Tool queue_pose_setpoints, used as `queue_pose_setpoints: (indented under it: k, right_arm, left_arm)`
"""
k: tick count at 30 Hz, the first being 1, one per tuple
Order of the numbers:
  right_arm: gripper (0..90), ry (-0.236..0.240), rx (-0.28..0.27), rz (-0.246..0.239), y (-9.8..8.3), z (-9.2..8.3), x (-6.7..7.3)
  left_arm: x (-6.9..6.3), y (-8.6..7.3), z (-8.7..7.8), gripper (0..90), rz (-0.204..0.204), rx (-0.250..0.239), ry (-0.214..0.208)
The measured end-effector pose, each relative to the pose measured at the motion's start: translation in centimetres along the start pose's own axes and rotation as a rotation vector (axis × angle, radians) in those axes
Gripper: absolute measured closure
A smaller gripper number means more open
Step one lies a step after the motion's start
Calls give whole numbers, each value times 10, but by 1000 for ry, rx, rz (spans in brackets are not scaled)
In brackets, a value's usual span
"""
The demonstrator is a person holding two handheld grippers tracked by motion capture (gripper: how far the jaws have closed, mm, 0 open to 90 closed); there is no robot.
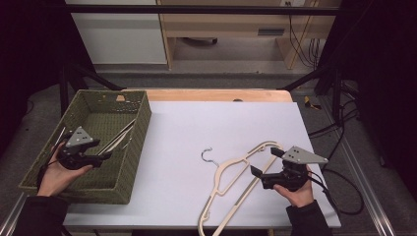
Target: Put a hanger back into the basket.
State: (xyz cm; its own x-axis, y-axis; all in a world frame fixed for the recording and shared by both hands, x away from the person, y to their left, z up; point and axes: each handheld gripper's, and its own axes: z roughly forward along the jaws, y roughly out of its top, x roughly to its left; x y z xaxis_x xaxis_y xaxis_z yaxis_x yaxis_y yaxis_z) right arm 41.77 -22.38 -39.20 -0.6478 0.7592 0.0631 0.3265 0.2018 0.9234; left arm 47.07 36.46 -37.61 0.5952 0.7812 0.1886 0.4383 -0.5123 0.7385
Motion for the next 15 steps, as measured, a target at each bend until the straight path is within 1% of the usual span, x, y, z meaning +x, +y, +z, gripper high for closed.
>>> queue_pose_setpoints:
  k: [1, 3, 4, 5, 7, 8, 9, 11, 12, 13, 14, 15]
  right_arm:
    - [51, 1, 2, -2, 0, 0, 0]
    - [52, 3, 1, -3, 1, 2, 1]
    - [52, 7, 3, -7, 2, 3, 2]
    - [52, 7, 3, -7, 2, 3, 2]
    - [52, 10, 5, -4, 2, 4, 3]
    - [52, 11, 3, -10, 3, 5, 3]
    - [52, 12, 4, -10, 4, 5, 4]
    - [53, 12, 4, -10, 5, 6, 4]
    - [53, 12, 3, -9, 5, 7, 5]
    - [53, 12, 3, -9, 5, 7, 5]
    - [53, 18, 5, -17, 6, 8, 4]
    - [53, 14, 5, -11, 7, 9, 6]
  left_arm:
    - [0, 2, -5, 305, -20, -35, 0]
    - [-1, 5, -13, 258, -44, -83, 2]
    - [-1, 7, -19, 213, -53, -109, 1]
    - [-1, 9, -22, 213, -63, -129, -1]
    - [-3, 15, -30, 177, -85, -189, 11]
    - [-6, 19, -36, 151, -98, -216, 16]
    - [-6, 19, -36, 141, -98, -216, 16]
    - [-14, 25, -41, 131, -101, -253, 19]
    - [-23, 31, -45, 131, -102, -293, 15]
    - [-23, 31, -45, 129, -102, -293, 15]
    - [-27, 34, -47, 129, -101, -308, 16]
    - [-32, 36, -48, 128, -106, -320, 16]
